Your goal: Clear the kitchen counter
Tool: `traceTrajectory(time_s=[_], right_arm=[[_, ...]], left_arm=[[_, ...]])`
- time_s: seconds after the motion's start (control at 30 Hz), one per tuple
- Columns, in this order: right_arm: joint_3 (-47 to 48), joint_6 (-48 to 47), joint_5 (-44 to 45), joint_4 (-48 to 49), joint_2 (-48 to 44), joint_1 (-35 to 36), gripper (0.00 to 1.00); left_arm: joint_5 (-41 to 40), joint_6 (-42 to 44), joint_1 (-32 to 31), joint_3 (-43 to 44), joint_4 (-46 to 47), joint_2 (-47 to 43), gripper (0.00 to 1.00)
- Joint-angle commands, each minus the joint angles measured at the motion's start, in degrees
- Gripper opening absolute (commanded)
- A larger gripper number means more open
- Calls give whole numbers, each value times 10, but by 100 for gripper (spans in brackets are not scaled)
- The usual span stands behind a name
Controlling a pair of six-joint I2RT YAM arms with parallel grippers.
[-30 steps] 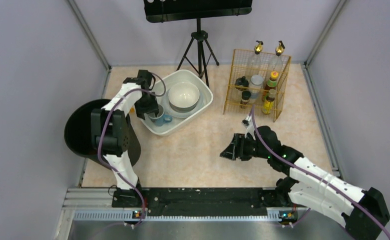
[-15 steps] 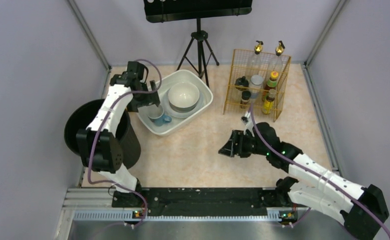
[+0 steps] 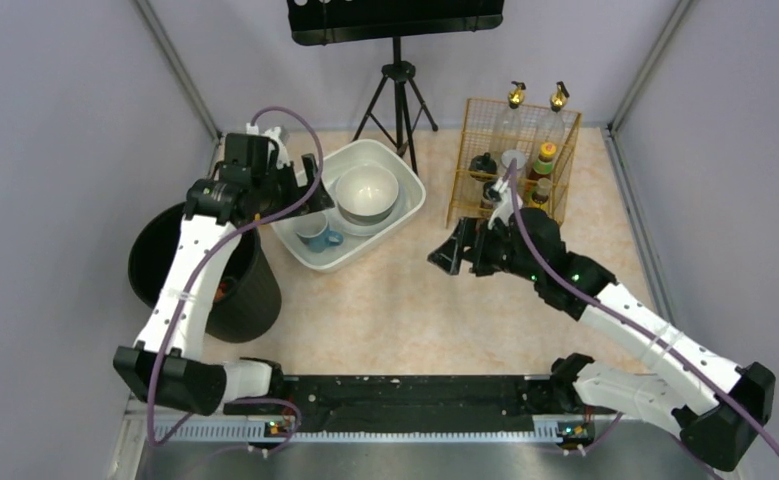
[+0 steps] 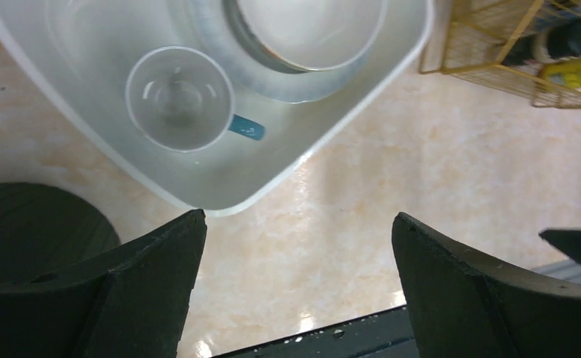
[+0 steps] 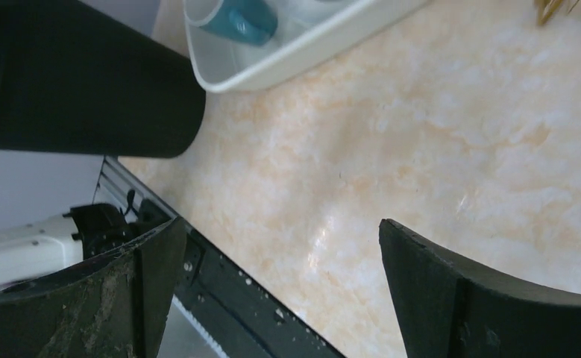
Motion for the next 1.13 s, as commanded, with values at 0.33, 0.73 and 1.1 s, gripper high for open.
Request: traceTrajectory(time_s=[0.33,0.73,1.1], right_arm=[[184,-111,246,-70,6,7,99],[281,-167,317,-128,1,7,99],[355,-172,351,-203,33,7,99]], left_arm=[[255,-10,-34,-106,199,-139,99],[1,23,-322,18,161,-58,99],[-100,42,-367,47,157,-35,99]])
